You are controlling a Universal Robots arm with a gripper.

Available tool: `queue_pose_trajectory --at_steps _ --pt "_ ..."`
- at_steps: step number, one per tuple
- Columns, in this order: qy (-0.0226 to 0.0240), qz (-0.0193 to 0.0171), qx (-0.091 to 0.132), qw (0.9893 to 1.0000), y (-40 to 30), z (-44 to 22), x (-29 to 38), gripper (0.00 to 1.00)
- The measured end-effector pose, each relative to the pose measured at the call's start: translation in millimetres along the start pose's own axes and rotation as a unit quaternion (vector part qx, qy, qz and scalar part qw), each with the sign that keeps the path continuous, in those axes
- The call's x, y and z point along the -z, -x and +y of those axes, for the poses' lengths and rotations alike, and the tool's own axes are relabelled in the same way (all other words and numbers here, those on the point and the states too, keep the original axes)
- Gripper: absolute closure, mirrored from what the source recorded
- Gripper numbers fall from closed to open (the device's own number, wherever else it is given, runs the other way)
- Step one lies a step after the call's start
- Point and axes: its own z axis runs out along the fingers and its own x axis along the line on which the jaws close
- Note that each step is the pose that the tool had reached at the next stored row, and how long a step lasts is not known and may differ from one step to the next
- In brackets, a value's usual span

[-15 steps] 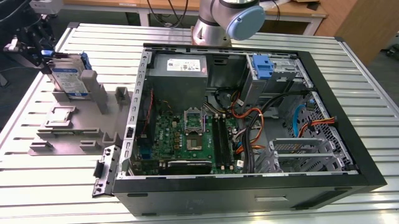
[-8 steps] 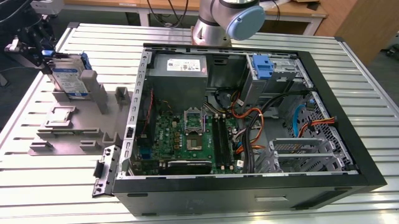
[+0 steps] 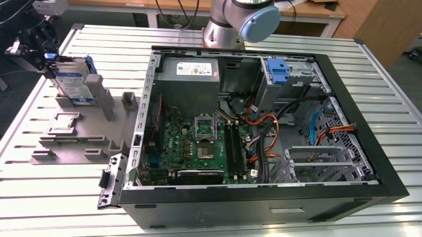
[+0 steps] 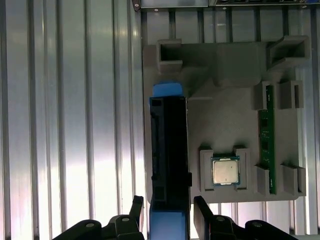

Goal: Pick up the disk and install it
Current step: 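Pick up the disk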

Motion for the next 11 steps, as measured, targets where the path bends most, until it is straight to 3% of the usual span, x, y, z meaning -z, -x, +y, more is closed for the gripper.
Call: queue_pose_trajectory --at_steps 8,9,11 --pt "0.0000 -0.0001 0.000 1.0000 -0.1 1.1 -0.2 0.49" --pt "0.0000 -0.0001 0.000 1.0000 -0.1 1.3 -0.2 0.56" --pt "0.0000 -0.0002 0.000 1.0000 -0.1 1.9 -0.2 0.56"
